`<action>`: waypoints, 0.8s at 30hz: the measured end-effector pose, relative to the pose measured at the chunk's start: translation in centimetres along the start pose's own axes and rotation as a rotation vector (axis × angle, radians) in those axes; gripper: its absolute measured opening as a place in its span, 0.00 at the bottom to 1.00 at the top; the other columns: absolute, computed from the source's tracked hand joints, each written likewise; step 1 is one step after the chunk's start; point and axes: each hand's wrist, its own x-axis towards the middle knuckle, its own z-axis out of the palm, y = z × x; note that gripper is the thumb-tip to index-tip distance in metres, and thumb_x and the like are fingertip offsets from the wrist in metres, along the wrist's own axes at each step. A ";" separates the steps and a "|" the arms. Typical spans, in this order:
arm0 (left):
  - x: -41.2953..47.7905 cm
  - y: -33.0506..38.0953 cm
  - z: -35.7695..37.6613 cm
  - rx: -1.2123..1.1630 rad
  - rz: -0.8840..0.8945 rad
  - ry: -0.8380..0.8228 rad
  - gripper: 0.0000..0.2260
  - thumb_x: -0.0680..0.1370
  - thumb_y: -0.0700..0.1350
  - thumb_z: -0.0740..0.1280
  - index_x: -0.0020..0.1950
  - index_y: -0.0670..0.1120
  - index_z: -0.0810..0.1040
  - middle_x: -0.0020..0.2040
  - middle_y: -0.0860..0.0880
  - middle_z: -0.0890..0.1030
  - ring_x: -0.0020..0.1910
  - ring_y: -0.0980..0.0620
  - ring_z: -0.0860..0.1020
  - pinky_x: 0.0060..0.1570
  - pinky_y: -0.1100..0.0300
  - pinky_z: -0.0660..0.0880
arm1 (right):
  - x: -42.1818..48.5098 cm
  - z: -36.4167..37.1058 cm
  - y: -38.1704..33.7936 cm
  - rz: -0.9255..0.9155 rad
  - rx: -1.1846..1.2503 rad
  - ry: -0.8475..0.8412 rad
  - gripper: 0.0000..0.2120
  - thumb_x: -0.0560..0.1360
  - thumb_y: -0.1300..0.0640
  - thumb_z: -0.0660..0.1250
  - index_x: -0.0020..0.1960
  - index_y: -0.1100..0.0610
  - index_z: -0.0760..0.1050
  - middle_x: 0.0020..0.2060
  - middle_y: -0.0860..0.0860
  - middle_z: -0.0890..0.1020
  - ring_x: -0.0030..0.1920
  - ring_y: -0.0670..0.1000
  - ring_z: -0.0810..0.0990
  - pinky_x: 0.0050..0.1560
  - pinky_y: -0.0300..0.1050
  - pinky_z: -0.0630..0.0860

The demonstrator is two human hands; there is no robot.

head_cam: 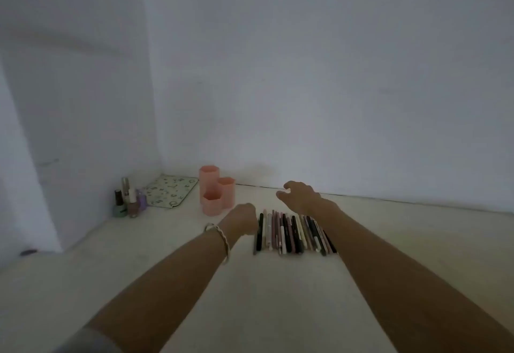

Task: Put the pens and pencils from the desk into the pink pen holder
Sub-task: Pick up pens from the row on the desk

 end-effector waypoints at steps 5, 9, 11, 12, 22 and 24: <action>2.6 -0.5 2.7 -0.093 -0.002 -0.029 0.08 0.77 0.35 0.60 0.55 0.39 0.73 0.56 0.41 0.78 0.53 0.44 0.80 0.44 0.58 0.75 | 2.6 0.9 0.0 0.002 0.022 0.045 0.22 0.78 0.51 0.60 0.71 0.54 0.67 0.69 0.53 0.71 0.68 0.56 0.68 0.68 0.53 0.62; 4.9 -0.8 4.1 -0.123 -0.010 -0.012 0.09 0.78 0.37 0.60 0.58 0.39 0.74 0.58 0.42 0.78 0.56 0.45 0.78 0.46 0.59 0.72 | 4.4 2.0 0.2 -0.005 0.076 0.077 0.20 0.78 0.54 0.60 0.69 0.55 0.69 0.68 0.53 0.72 0.68 0.55 0.69 0.69 0.53 0.65; 5.6 -0.9 5.0 -0.122 -0.024 -0.008 0.09 0.78 0.36 0.61 0.57 0.39 0.74 0.57 0.43 0.78 0.56 0.45 0.78 0.45 0.60 0.72 | 4.9 2.7 0.5 -0.002 0.098 0.078 0.19 0.78 0.55 0.60 0.68 0.55 0.70 0.66 0.54 0.75 0.65 0.56 0.73 0.67 0.53 0.67; 5.6 -0.8 5.3 -0.122 -0.037 0.004 0.09 0.78 0.36 0.62 0.57 0.40 0.75 0.57 0.43 0.79 0.55 0.45 0.79 0.45 0.60 0.72 | 5.0 3.0 0.6 0.000 0.106 0.078 0.19 0.78 0.55 0.60 0.68 0.55 0.71 0.64 0.54 0.76 0.62 0.56 0.75 0.66 0.54 0.69; 7.0 -0.7 4.6 -0.080 -0.034 0.015 0.07 0.76 0.37 0.64 0.53 0.41 0.75 0.54 0.43 0.79 0.52 0.46 0.79 0.46 0.59 0.75 | 6.3 5.7 2.0 0.003 0.158 0.086 0.17 0.77 0.57 0.62 0.65 0.55 0.73 0.64 0.54 0.76 0.59 0.54 0.77 0.65 0.53 0.70; 7.3 -1.2 2.2 -0.070 0.033 0.080 0.05 0.75 0.39 0.66 0.50 0.43 0.72 0.49 0.44 0.78 0.47 0.48 0.78 0.39 0.61 0.74 | 6.7 6.0 1.7 -0.003 0.154 0.090 0.16 0.76 0.58 0.62 0.63 0.57 0.75 0.60 0.54 0.79 0.57 0.54 0.78 0.63 0.52 0.72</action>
